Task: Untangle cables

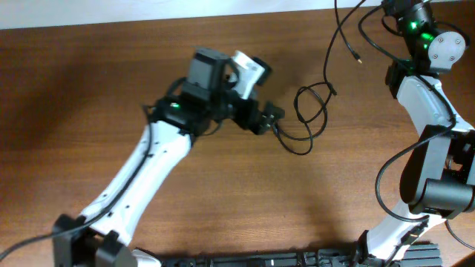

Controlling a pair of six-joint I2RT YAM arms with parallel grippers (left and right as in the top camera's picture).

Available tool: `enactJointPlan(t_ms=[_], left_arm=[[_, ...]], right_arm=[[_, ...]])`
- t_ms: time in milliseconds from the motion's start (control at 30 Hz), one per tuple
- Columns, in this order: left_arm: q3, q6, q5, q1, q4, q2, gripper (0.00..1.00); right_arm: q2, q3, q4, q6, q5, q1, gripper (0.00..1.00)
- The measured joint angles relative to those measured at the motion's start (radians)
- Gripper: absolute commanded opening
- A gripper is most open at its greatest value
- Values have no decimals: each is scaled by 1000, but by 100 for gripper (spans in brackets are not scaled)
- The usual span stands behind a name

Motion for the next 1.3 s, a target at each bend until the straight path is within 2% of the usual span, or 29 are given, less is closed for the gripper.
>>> enactJointPlan(t_ms=[300,700,733,767,800,833,867,1100,1167,1300], left_arm=[[0,74,-73,-143,183,186,99],[0,77,-80,-264,383,343,100],[0,77,-81,-264,386,353,96],[0,77,-82,-267,388,367,84],[0,76,-82,-268,388,375,63],[0,76,-82,-268,388,386,24],[0,79,-83,-268,388,394,0],[0,23,-82,-268,352,401,0],[0,5,-69,-263,291,393,0],[-7,16,-43,-230,82,267,0]], right_arm=[[0,0,0,2,-37,0,4],[0,0,0,18,-86,0,4],[0,0,0,18,-90,0,4],[0,0,0,21,-93,0,4],[0,0,0,20,-95,0,4],[0,0,0,21,-98,0,4],[0,0,0,21,-100,0,4],[0,0,-53,21,-115,-1,4],[0,0,-111,8,-117,-3,4],[0,0,-214,-25,-123,-19,4]])
